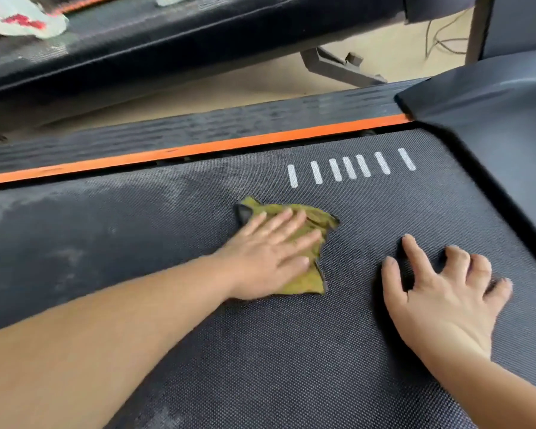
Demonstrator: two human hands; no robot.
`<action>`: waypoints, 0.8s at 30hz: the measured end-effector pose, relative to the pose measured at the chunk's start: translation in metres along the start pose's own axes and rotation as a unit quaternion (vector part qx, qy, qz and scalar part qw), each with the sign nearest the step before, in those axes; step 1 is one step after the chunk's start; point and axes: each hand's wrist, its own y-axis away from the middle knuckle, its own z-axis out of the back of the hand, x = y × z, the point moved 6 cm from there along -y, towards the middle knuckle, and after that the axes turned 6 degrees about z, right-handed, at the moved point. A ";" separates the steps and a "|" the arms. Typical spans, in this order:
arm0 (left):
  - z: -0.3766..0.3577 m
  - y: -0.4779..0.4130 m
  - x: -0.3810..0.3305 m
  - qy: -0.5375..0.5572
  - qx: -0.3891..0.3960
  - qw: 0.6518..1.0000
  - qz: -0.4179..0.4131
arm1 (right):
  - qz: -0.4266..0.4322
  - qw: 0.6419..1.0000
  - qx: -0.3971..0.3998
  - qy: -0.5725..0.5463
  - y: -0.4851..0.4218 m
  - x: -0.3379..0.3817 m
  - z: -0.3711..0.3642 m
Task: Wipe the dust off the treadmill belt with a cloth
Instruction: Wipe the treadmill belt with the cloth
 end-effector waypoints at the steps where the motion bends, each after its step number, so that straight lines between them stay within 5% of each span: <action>1: 0.004 -0.010 0.031 0.006 -0.014 0.996 0.087 | 0.000 1.000 -0.001 0.001 0.000 0.000 0.000; 3: 0.002 -0.021 0.065 -0.008 -0.050 0.975 0.215 | -0.002 1.000 0.003 0.002 0.000 0.000 -0.002; 5: -0.005 -0.020 0.044 -0.018 -0.079 0.973 0.218 | 0.000 1.000 0.012 0.006 -0.001 0.000 -0.003; 10: -0.009 0.015 -0.060 -0.038 -0.016 0.993 -0.113 | 0.000 1.000 0.005 0.010 -0.002 -0.001 -0.003; 12: 0.001 -0.006 -0.037 -0.073 -0.012 0.988 -0.136 | 0.000 1.000 0.007 0.009 -0.002 -0.001 -0.002; 16: 0.019 -0.065 0.038 -0.026 -0.050 0.989 0.137 | 0.007 1.000 0.013 0.010 0.001 0.000 -0.003; 18: 0.016 -0.069 0.024 -0.020 -0.082 0.980 0.178 | 0.004 1.000 0.017 0.016 -0.002 -0.001 -0.003; 24: 0.009 -0.031 -0.050 -0.042 -0.010 0.988 -0.148 | 0.002 1.000 0.021 0.004 -0.003 -0.001 -0.003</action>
